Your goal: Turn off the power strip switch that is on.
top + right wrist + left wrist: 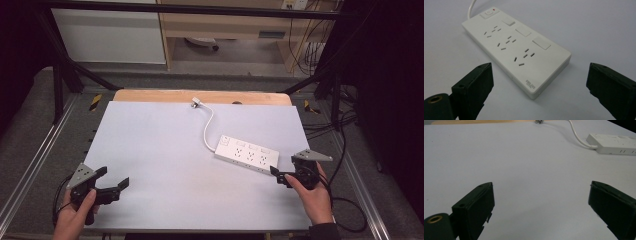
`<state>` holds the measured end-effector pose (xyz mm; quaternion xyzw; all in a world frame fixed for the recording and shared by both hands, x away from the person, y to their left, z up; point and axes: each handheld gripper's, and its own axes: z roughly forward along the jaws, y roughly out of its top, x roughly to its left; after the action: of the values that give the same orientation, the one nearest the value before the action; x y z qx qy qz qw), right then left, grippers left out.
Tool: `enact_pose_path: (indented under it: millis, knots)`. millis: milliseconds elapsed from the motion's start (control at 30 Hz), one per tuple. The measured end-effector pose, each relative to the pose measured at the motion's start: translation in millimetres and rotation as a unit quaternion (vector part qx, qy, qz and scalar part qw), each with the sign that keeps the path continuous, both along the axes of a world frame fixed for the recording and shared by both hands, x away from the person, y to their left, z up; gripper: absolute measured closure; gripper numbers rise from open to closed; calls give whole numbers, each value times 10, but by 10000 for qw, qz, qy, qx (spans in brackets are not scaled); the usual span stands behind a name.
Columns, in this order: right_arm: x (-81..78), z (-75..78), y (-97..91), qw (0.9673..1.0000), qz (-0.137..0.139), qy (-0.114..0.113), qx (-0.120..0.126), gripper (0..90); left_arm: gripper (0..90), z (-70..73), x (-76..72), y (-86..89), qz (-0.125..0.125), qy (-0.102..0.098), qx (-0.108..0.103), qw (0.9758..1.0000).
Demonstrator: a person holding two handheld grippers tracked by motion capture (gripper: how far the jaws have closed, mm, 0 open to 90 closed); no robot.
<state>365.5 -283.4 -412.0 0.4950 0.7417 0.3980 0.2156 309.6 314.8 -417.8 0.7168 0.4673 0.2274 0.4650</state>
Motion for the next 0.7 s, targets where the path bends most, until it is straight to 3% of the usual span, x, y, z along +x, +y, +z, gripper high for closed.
enact_pose_path:
  millis: [433,700]
  knots:
    - [183,209,18,9999,-16,-101,-92,107,67,-8,2,-12,-31,26,30,10000]
    - [289,324,47,9995,87,-219,-200,212,67,-11,2,-14,-46,34,32,10000]
